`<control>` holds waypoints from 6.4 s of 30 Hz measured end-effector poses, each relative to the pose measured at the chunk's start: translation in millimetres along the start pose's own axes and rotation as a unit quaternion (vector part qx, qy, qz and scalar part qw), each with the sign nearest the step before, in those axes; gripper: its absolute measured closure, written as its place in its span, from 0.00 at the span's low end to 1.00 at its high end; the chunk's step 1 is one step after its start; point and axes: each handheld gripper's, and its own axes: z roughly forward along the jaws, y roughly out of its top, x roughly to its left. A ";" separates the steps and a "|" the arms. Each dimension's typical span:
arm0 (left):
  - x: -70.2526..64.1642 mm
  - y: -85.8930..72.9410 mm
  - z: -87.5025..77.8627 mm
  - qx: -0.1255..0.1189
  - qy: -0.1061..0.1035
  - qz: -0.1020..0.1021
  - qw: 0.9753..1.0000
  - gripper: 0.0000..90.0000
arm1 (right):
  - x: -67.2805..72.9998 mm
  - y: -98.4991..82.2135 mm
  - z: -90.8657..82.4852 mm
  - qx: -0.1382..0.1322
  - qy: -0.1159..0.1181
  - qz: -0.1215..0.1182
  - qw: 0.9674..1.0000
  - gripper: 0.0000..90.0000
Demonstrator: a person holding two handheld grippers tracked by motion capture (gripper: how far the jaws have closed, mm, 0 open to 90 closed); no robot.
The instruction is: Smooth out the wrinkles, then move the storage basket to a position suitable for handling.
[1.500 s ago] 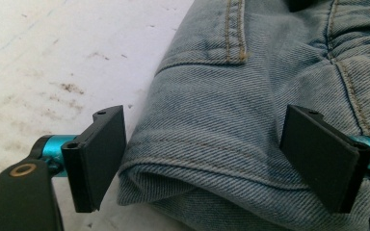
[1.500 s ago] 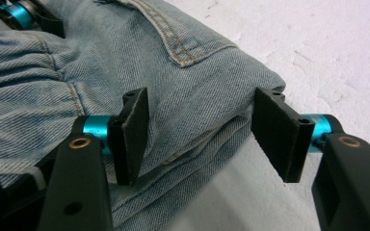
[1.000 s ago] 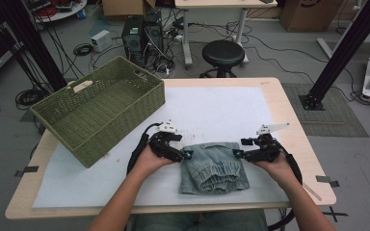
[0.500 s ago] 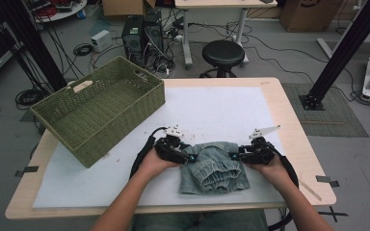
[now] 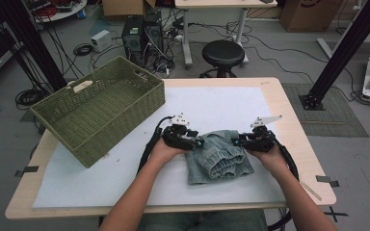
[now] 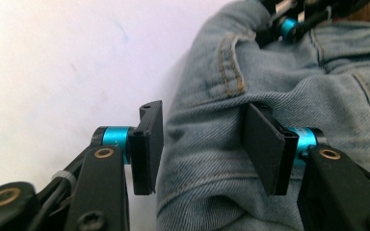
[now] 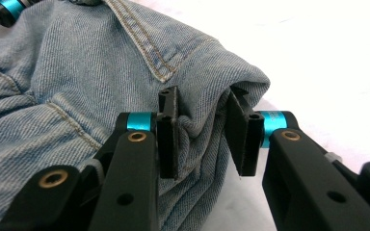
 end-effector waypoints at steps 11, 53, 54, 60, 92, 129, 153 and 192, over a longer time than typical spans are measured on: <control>8.6 23.3 -5.4 -0.016 0.042 -0.010 0.999 0.41 | -19.8 -5.7 -10.1 -0.005 -0.036 0.034 0.999 0.78; -8.7 2.9 -70.9 -0.074 0.073 -0.009 0.995 0.29 | 52.0 13.0 -58.2 -0.133 -0.025 -0.060 0.989 0.32; -10.2 3.8 -72.6 -0.076 0.073 -0.006 0.994 0.29 | 47.9 11.3 -63.5 -0.140 -0.031 -0.057 0.988 0.32; -18.9 11.2 -82.1 -0.075 0.070 0.022 0.994 0.26 | 23.7 -2.4 -81.4 -0.158 -0.043 -0.035 0.986 0.29; -11.3 7.6 -100.0 -0.088 0.052 0.030 0.994 0.25 | -7.9 -15.3 -87.1 -0.175 -0.036 0.019 0.984 0.23; -12.1 3.6 -97.2 -0.080 0.047 0.024 0.995 0.25 | -7.3 -12.7 -80.4 -0.169 -0.029 0.023 0.985 0.23; 23.7 31.6 -199.1 -0.097 0.104 0.004 0.990 0.25 | -5.4 -11.3 -80.4 -0.167 -0.027 0.018 0.985 0.23; 117.3 4.9 -195.4 0.076 0.105 -0.067 0.989 0.57 | -10.7 -16.0 -83.7 -0.167 -0.031 0.024 0.985 0.23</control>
